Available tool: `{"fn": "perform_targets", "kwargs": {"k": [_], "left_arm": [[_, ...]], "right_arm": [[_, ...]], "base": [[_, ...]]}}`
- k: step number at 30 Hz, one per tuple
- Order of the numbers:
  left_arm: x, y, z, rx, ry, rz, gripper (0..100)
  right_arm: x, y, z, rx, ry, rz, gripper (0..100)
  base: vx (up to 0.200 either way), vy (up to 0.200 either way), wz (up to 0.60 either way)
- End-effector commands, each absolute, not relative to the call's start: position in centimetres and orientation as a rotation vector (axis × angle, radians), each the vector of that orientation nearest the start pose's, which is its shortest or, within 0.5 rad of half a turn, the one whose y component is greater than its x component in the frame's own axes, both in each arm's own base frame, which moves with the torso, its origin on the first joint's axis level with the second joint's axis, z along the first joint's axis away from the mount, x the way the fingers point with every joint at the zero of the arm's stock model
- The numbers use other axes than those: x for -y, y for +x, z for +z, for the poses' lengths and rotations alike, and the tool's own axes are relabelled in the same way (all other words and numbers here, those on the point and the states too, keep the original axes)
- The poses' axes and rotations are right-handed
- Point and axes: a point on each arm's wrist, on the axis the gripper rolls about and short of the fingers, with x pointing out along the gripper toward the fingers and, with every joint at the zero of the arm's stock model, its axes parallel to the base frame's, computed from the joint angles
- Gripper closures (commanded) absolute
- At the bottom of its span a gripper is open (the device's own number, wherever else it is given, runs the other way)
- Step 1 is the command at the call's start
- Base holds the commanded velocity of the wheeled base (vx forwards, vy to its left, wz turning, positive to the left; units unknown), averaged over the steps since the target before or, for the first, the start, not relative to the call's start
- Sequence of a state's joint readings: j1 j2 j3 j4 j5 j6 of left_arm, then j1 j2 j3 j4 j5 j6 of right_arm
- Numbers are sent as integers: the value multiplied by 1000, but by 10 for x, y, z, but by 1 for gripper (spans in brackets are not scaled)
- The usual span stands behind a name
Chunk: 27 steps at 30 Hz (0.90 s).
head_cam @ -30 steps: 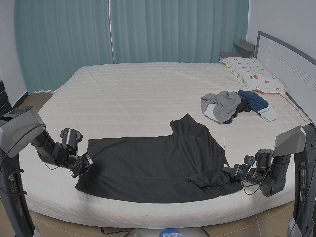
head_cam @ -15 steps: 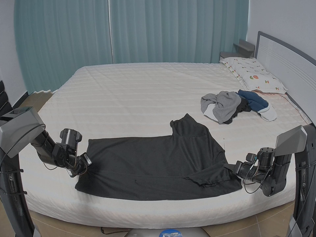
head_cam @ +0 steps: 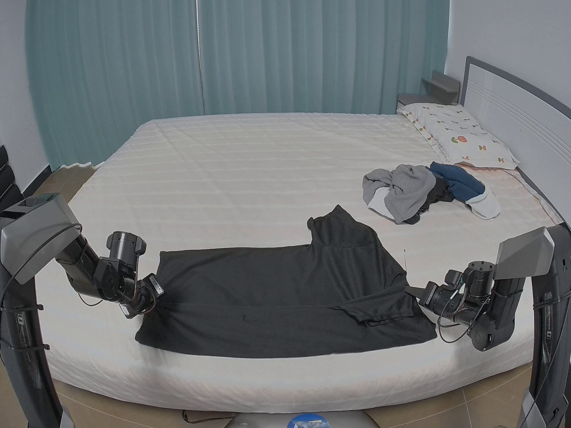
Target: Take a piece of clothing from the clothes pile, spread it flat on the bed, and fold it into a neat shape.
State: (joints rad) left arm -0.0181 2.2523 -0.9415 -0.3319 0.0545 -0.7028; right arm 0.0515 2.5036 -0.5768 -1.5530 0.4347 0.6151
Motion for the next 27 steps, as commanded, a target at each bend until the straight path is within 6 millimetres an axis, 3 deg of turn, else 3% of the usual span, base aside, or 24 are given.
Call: {"fn": "perform_targets", "kwargs": {"k": [1, 6, 7, 9, 10, 20, 27], "left_arm": [[4, 367, -9, -935, -613, 383, 100], [4, 368, -9, -927, -640, 396, 100], [5, 368, -9, -929, -642, 394, 0], [5, 368, -10, -930, -644, 394, 0], [5, 369, -10, -929, -644, 393, 0], [-6, 368, -2, -915, -693, 383, 0], [-19, 368, 18, -895, -802, 292, 0]], "right_arm": [[-27, 346, -51, -497, 663, 347, 100], [-30, 347, -54, -499, 663, 352, 100], [-30, 347, -55, -502, 662, 352, 100], [-30, 347, -57, -506, 663, 352, 100], [-30, 347, -57, -507, 663, 350, 0], [-25, 348, -56, -501, 679, 340, 0], [-14, 357, -38, -448, 818, 298, 0]], "base": [[0, 0, 0], [0, 0, 0], [0, 0, 0], [0, 0, 0], [0, 0, 0], [0, 0, 0], [0, 0, 0]]}}
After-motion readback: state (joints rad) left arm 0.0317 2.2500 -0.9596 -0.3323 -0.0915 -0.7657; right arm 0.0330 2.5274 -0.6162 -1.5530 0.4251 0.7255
